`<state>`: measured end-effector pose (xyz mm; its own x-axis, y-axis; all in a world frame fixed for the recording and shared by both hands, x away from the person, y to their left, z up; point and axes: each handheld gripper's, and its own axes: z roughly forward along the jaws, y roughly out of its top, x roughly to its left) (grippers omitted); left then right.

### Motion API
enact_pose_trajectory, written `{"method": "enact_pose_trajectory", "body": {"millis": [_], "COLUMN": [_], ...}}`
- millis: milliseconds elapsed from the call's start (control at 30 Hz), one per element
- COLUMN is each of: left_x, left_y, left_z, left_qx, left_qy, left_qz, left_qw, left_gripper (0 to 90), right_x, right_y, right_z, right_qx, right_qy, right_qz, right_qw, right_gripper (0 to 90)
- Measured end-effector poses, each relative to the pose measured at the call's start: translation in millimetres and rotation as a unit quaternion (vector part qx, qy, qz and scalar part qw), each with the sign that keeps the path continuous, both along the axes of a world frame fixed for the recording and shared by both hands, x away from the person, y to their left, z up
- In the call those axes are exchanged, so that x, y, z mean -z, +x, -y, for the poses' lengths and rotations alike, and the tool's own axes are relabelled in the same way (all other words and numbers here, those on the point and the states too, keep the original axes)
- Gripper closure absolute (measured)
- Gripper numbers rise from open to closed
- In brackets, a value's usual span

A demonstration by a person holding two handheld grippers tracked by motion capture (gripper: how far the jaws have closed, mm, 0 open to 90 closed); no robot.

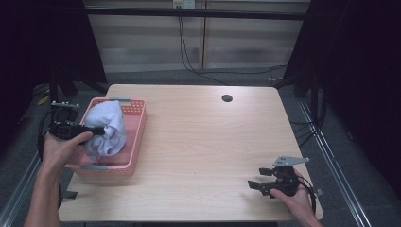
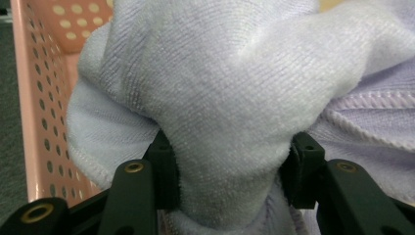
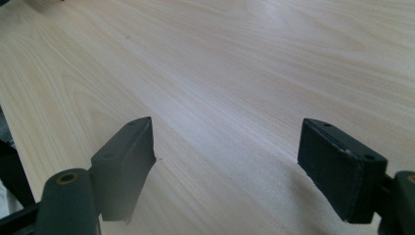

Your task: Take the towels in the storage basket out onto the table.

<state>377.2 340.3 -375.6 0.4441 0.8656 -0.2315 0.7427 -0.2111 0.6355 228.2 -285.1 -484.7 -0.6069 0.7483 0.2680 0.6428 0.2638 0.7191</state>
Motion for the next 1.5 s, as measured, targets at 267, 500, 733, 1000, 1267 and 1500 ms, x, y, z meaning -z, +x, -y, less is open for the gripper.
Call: {"method": "enact_pose_trajectory", "body": {"millis": [267, 500, 733, 1000, 1267, 1500], "left_x": [-16.5, -26.2, -37.3, -68.0, -80.2, -98.1], "left_y": [-3.0, -3.0, -1.4, -4.6, -6.7, -12.3], "left_z": [2.2, 0.9, 3.5, 6.2, 7.1, 3.7], "left_qx": [0.025, 0.013, 0.018, 0.03, 0.037, 0.03], "left_qy": [-0.009, -0.005, -0.007, -0.006, -0.013, -0.018], "left_qz": [0.021, 0.04, 0.048, 0.074, 0.082, 0.098], "left_qw": [0.9994, 0.9991, 0.9987, 0.9968, 0.9958, 0.9946], "left_gripper": [50.9, 51.0, 51.0, 50.9, 50.8, 50.8], "right_x": [-1.1, -2.7, -4.9, -6.3, -6.8, -6.5], "right_y": [-0.3, -0.5, 0.2, 1.3, 1.4, 2.8], "right_z": [-1.4, -0.7, 1.2, 3.7, 4.3, 5.8], "right_qx": [-0.004, -0.003, -0.008, 0.0, 0.003, 0.006], "right_qy": [0.002, 0.007, 0.012, 0.016, 0.017, 0.012], "right_qz": [0.003, 0.009, 0.021, 0.025, 0.027, 0.028], "right_qw": [1.0, 0.9999, 0.9997, 0.9996, 0.9995, 0.9995], "right_gripper": [20.2, 19.5, 18.4, 17.2, 17.1, 17.1]}}
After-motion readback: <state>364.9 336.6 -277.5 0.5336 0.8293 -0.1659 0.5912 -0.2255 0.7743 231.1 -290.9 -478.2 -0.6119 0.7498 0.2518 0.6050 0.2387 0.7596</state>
